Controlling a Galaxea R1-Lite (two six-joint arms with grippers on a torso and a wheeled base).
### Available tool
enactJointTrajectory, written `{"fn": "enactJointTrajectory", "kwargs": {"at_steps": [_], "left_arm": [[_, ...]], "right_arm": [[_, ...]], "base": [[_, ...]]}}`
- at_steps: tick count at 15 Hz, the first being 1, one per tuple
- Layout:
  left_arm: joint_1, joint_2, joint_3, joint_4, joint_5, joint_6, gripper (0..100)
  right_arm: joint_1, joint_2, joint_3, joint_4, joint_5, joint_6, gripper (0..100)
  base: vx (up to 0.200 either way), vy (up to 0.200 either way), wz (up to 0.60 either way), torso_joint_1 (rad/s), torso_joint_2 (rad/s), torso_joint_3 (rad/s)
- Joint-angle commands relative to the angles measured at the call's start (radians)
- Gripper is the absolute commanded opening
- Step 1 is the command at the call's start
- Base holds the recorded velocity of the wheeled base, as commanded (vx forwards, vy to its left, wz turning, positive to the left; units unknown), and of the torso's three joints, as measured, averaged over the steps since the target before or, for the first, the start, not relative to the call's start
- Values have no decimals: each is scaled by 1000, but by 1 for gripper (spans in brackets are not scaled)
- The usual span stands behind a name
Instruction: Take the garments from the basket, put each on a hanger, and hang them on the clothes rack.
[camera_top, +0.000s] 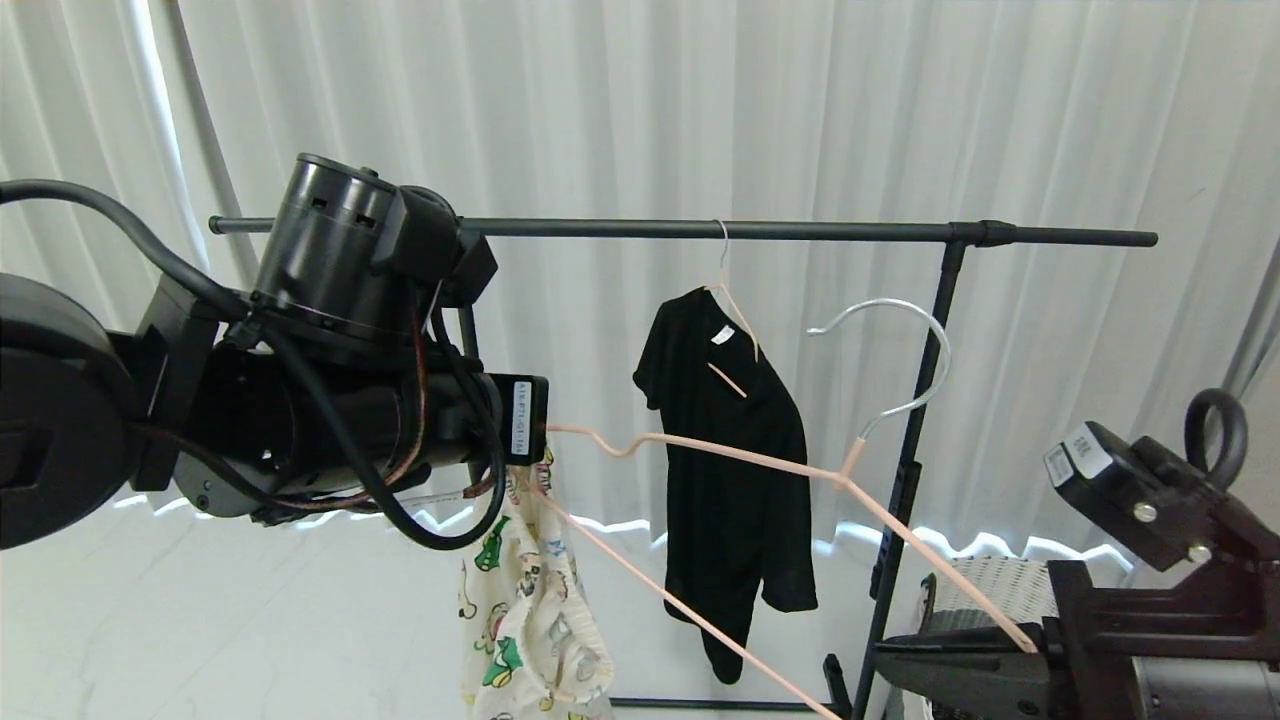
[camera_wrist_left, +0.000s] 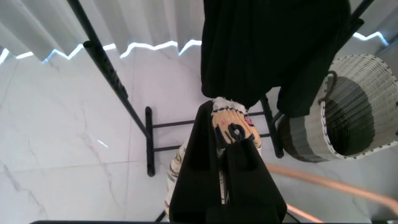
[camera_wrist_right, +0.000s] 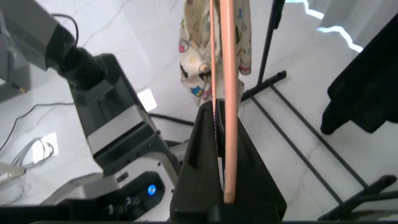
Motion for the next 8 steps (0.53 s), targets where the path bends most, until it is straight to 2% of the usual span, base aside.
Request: {"fn": "enactJointTrajectory", "kwargs": {"at_steps": [1, 3, 8], "left_arm": [[-6, -5, -7, 0, 1, 0, 0], [-9, -2, -20, 0, 5, 1, 0], [-29, -2, -26, 0, 6, -16, 0]], "right_arm": [[-1, 56, 0, -28, -6, 2, 0], [-1, 105, 0, -68, -55, 4, 0], [1, 159, -6, -126, -68, 5, 0]], "base": [[0, 0, 0, 0, 0, 0], [0, 0, 0, 0, 0, 0], [0, 0, 0, 0, 0, 0]]}}
